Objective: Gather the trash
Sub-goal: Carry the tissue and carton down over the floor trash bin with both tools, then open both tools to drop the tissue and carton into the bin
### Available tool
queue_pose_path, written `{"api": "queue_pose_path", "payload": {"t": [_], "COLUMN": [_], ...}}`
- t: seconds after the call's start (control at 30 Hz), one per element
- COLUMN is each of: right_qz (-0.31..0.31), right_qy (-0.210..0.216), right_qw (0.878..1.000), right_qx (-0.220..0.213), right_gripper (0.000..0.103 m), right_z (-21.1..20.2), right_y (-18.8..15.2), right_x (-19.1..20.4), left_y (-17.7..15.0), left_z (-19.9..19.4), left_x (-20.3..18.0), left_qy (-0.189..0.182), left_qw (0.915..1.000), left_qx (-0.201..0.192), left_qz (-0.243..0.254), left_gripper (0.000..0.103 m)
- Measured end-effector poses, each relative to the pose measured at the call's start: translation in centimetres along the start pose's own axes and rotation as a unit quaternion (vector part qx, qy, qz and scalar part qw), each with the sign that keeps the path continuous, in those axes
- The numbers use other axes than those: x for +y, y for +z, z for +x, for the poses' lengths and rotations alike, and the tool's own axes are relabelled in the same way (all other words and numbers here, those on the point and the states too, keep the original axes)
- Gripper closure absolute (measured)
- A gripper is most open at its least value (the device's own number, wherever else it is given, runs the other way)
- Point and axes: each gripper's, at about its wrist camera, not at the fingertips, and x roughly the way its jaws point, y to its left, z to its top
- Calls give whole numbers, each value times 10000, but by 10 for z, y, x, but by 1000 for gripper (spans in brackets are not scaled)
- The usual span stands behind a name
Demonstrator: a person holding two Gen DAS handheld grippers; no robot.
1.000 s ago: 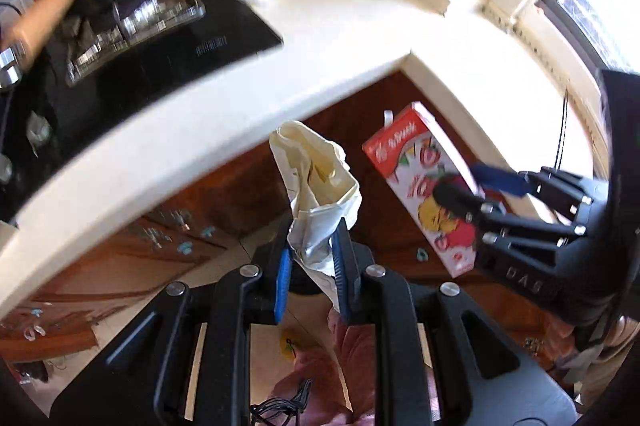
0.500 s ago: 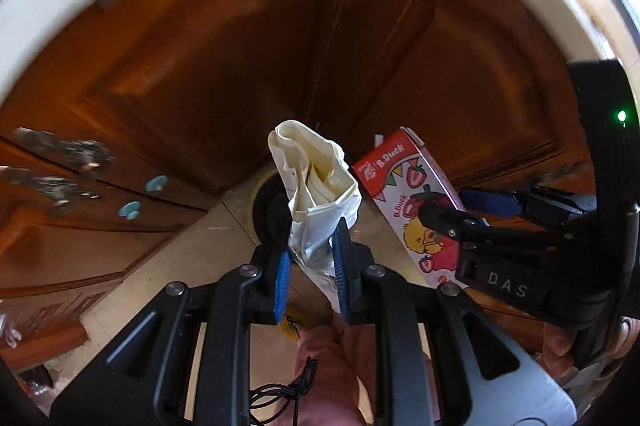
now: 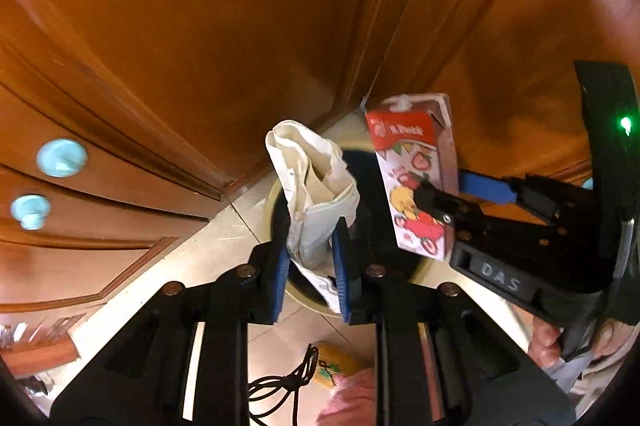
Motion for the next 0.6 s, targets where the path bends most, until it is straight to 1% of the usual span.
{"api": "queue_pose_path", "payload": {"t": [0.03,0.07,0.1,0.13,0.17,0.3,0.4,0.47,0.5,0.57,0.6], "right_qz": [-61,-159,-225,-259,-276,-327,-355,-327,-296,-229,-201], "right_qy": [-150,-311,-453,-575,-575,-473,-487,-453,-408,-336,-309], "right_qw": [9999,9994,9986,9977,9974,9962,9956,9958,9959,9959,9958], "right_qx": [-24,49,155,250,323,647,713,723,748,803,835], "right_gripper": [53,48,39,37,37,36,36,36,36,36,36], "right_z": [9,19,26,31,32,22,8,-6,-12,-32,-42], "right_y": [-7,-14,-18,-28,-37,-68,-64,-65,-47,-39,-21], "right_x": [-1,-1,-1,-2,-4,-5,-2,-1,-6,-5,-4], "left_y": [-3,-6,-9,-12,-15,-20,-21,-25,-25,-26,-25], "left_z": [13,22,34,43,50,62,54,48,42,30,22], "left_x": [-4,-7,-10,-13,-16,-19,-20,-12,-9,-7,-10], "left_qy": [4,21,70,103,115,35,-42,-60,-66,-65,-71], "left_qw": [10000,9999,9996,9993,9990,9983,9985,9986,9986,9984,9984], "left_qx": [36,86,180,270,357,546,551,526,527,548,549], "left_qz": [82,136,206,246,263,177,51,7,-13,-82,-132], "left_gripper": [82,75,70,60,55,55,55,55,55,55,55]}}
